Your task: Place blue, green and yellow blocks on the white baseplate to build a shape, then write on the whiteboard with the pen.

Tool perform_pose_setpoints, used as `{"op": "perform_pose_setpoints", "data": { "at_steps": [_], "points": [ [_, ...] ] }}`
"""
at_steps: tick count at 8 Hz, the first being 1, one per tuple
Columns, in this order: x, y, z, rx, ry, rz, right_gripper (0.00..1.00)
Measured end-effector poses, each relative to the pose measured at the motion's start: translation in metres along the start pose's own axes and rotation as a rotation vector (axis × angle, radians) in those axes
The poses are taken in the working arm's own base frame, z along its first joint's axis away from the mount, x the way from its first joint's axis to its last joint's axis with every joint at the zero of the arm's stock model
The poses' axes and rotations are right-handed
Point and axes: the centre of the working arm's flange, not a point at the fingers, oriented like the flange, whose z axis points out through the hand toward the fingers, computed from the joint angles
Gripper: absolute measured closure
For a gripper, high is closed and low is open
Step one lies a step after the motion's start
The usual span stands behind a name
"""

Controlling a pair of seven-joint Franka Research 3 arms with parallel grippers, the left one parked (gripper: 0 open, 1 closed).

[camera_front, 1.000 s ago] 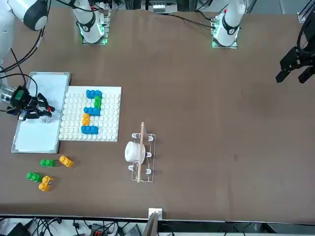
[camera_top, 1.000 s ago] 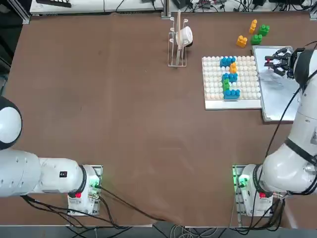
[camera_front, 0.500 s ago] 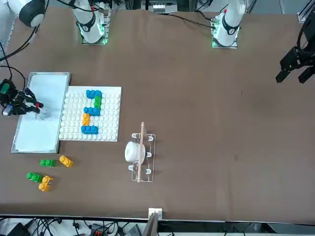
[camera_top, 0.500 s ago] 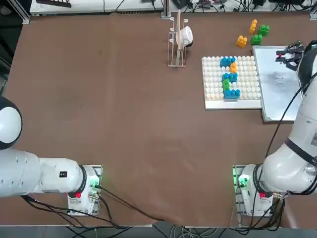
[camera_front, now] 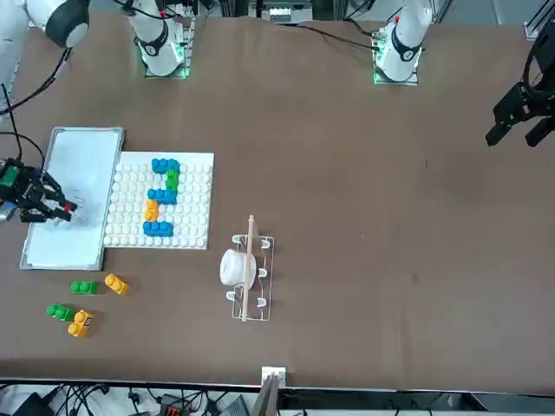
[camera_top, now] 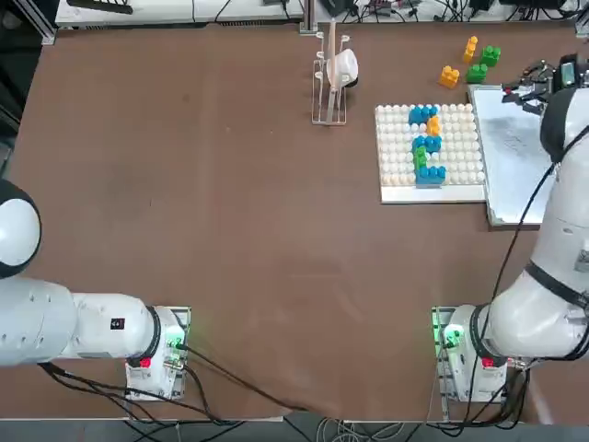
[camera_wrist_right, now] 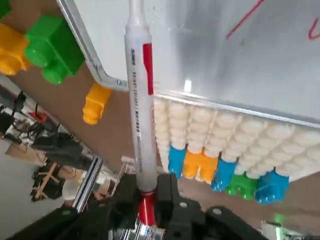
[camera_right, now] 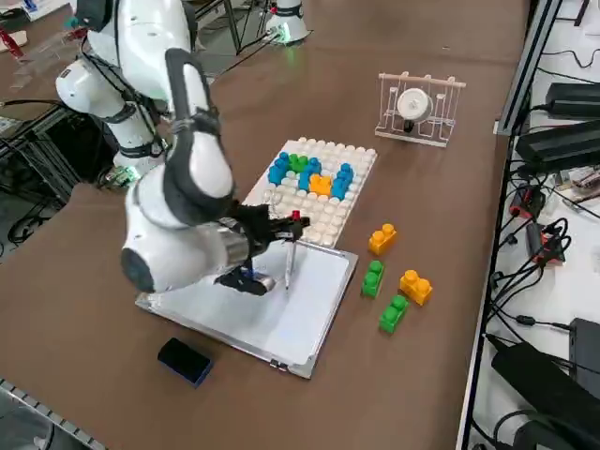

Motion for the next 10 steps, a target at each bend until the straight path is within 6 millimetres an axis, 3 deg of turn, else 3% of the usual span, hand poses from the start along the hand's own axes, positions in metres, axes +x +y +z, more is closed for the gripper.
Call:
{"op": "perform_pose_setpoints", "data": {
  "at_steps": [2, 4, 6, 10],
  "points": [
    [-0.020, -0.027, 0.021, -0.074, 0.186, 0.016, 0.81],
    [-0.057, -0.057, 0.044, -0.129, 0.386, 0.032, 0.81],
    [-0.078, -0.073, 0.066, -0.146, 0.494, 0.044, 0.81],
    [-0.057, -0.053, 0.082, -0.138, 0.588, 0.076, 0.81]
  ]
}}
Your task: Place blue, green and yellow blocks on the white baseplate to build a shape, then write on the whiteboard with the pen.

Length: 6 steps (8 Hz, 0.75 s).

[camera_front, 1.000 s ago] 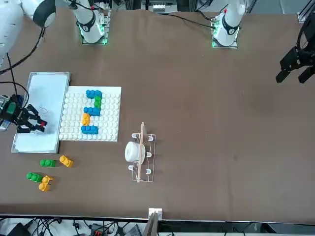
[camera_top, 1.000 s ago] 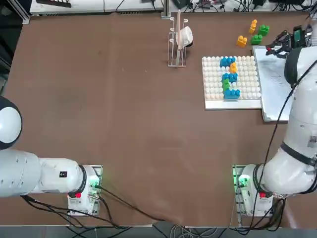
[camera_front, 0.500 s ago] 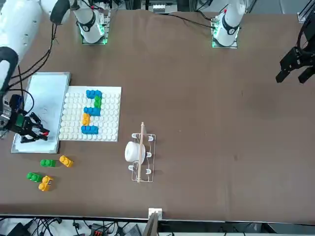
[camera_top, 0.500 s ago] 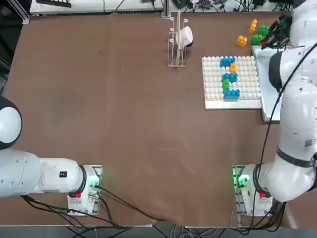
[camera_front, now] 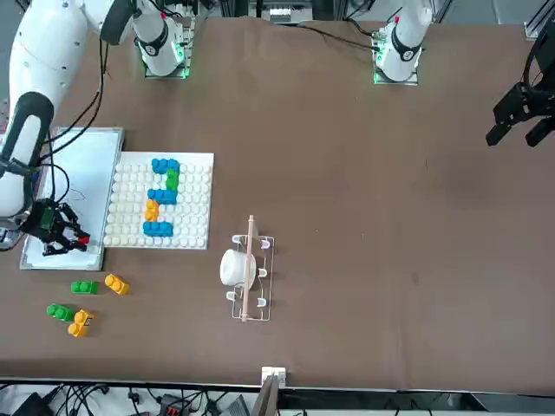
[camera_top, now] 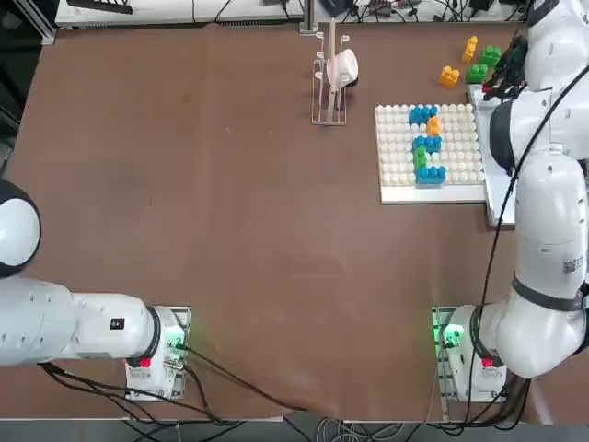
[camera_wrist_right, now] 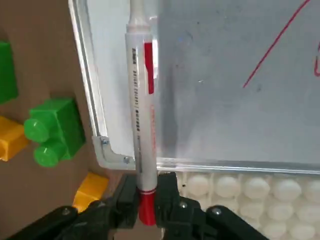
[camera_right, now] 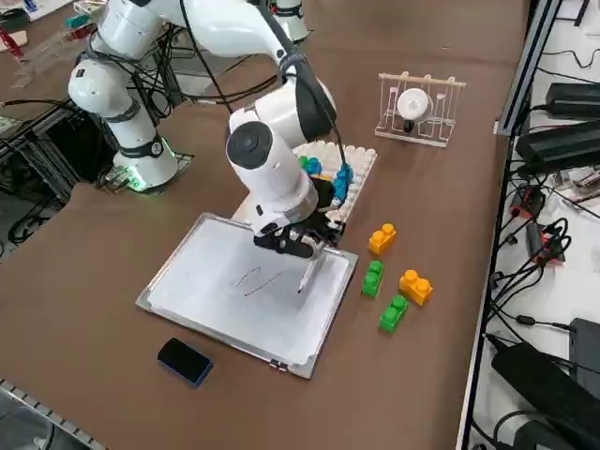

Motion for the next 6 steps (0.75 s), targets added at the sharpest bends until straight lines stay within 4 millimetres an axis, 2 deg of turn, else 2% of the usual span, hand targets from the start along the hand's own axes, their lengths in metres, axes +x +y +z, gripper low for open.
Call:
{"op": "perform_pose_setpoints", "data": {
  "at_steps": [3, 6],
  "points": [
    [-0.002, 0.001, 0.002, -0.001, 0.002, 0.004, 0.81],
    [-0.013, -0.005, 0.007, 0.022, -0.022, 0.008, 0.81]
  ]
}}
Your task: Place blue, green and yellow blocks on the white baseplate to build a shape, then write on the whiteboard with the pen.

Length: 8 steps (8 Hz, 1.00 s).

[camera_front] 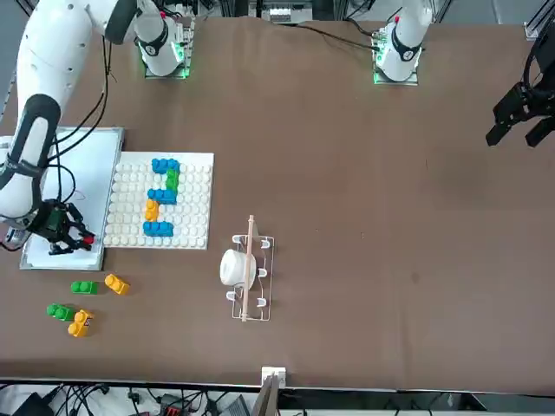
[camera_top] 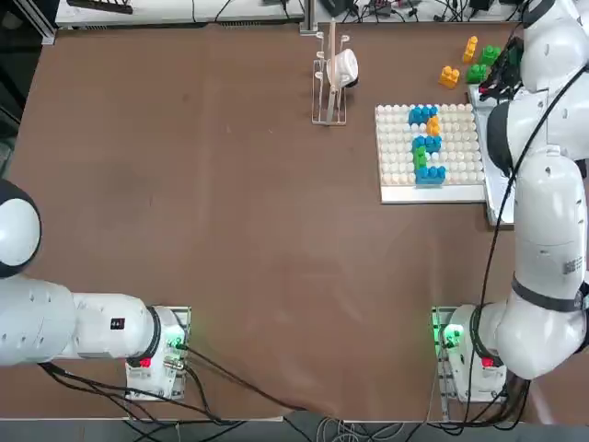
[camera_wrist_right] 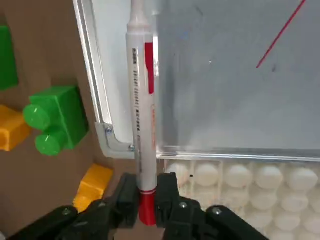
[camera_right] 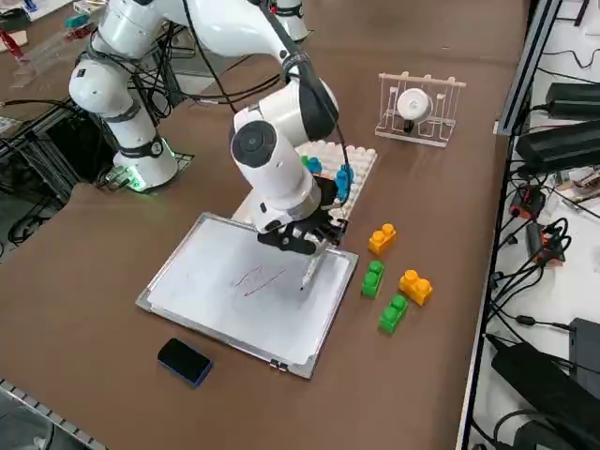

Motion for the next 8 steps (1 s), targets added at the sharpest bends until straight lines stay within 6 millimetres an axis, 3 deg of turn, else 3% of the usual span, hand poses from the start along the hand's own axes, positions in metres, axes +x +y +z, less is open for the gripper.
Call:
{"op": "perform_pose_setpoints", "data": {
  "at_steps": [4, 5, 8],
  "points": [
    [-0.0068, -0.0062, 0.0017, 0.025, -0.019, 0.000, 0.78],
    [-0.0069, -0.0062, 0.0021, 0.024, -0.019, -0.001, 0.69],
    [-0.0066, -0.0064, 0.0030, 0.023, -0.017, -0.002, 0.15]
  ]
}}
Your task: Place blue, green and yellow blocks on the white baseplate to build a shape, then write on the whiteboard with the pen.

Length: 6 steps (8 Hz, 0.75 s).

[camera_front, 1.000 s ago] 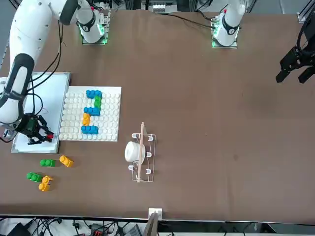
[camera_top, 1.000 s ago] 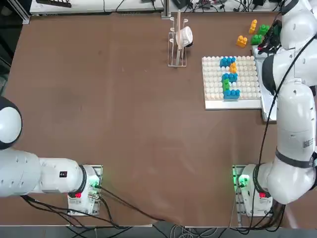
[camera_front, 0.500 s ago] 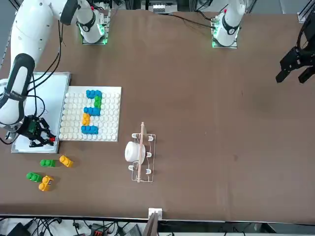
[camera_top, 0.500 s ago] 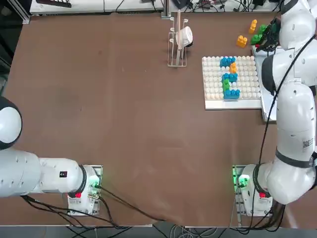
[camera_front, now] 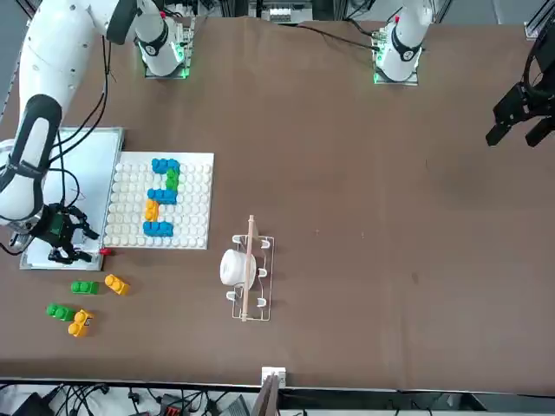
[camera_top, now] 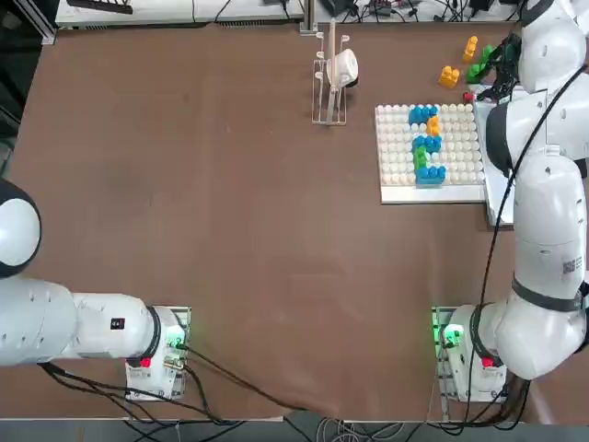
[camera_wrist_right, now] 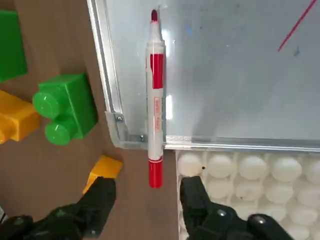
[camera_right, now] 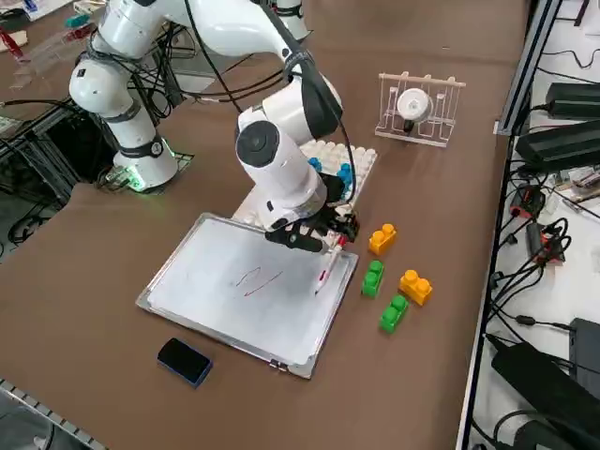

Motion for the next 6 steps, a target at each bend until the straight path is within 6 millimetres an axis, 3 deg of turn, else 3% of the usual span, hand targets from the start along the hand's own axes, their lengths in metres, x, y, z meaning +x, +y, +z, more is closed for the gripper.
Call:
{"op": "perform_pose_setpoints", "data": {
  "at_steps": [1, 4, 6],
  "points": [
    [-0.002, -0.003, -0.002, 0.004, 0.001, -0.008, 0.01],
    [-0.027, -0.026, -0.020, -0.046, 0.018, -0.130, 0.00],
    [-0.052, -0.042, -0.064, -0.120, 0.000, -0.343, 0.00]
  ]
}}
